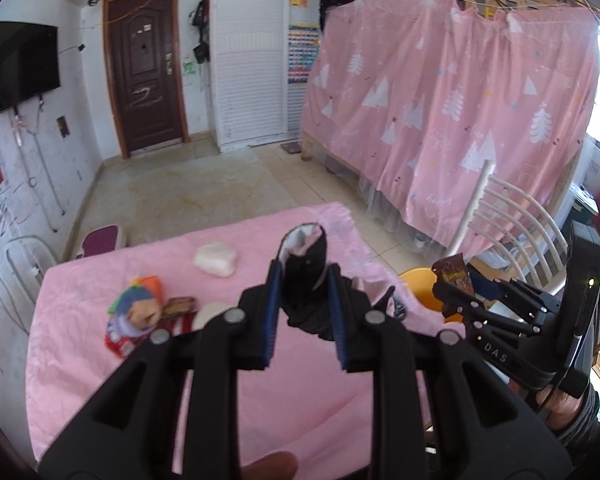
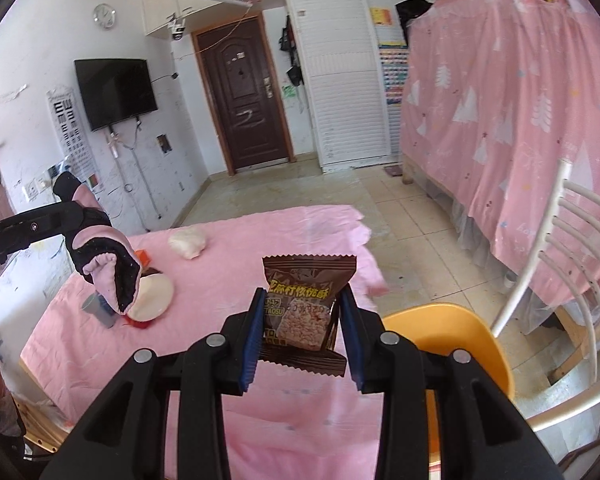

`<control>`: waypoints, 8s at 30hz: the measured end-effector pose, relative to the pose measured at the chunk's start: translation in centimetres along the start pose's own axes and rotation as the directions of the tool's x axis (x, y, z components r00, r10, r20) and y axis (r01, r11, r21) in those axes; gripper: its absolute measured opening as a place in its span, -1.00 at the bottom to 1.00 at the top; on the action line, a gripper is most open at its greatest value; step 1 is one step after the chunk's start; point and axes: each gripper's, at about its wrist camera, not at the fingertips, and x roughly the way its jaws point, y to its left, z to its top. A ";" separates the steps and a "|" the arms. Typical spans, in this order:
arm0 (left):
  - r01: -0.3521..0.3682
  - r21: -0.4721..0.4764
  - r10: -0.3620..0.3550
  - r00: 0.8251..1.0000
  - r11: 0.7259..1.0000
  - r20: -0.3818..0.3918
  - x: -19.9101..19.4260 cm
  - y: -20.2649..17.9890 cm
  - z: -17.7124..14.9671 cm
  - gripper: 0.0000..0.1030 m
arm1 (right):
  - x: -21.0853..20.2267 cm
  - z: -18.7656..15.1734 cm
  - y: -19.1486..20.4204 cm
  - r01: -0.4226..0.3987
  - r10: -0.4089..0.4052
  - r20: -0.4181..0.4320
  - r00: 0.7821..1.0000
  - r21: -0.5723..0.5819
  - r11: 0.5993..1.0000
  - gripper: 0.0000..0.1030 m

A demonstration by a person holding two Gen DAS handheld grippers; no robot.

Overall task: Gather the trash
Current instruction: 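Carry the glove and snack packet to the orange bin and release both, then grasp the knit doll with the left gripper while the right gripper grasps the white hat, then carry the doll and white hat to the orange bin and release both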

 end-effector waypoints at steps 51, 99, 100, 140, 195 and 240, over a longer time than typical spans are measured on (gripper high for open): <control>0.235 0.089 -0.221 0.964 0.968 -0.147 10.2 -12.4 4.3 -0.27 | 1.0 -1.2 -10.9 0.194 -0.186 -0.070 0.980 0.123 0.973 -0.44; -0.128 -0.235 0.092 0.983 0.963 -0.159 5.5 18.5 -2.5 0.40 | 13.4 0.1 20.1 -0.176 0.116 -0.263 0.958 -0.215 0.961 0.35; -0.129 -0.239 0.090 0.982 0.962 -0.168 5.8 18.8 -2.7 0.40 | 13.8 0.1 20.4 -0.180 0.119 -0.270 0.955 -0.216 0.960 0.35; -0.144 -0.153 0.115 0.976 0.978 -0.182 5.8 18.5 -4.7 -0.50 | 14.8 -0.4 19.4 -0.230 0.175 -0.318 0.932 -0.142 0.963 0.07; 0.152 0.217 -0.123 0.982 0.964 -0.143 8.5 -11.8 1.6 -0.50 | 0.0 -1.7 -9.3 0.131 -0.132 -0.007 0.991 0.201 0.971 0.07; 0.202 0.099 -0.189 0.974 0.974 -0.122 7.2 -8.0 2.6 -0.01 | 2.6 -0.1 -6.1 0.154 -0.150 -0.038 0.988 0.131 0.979 0.37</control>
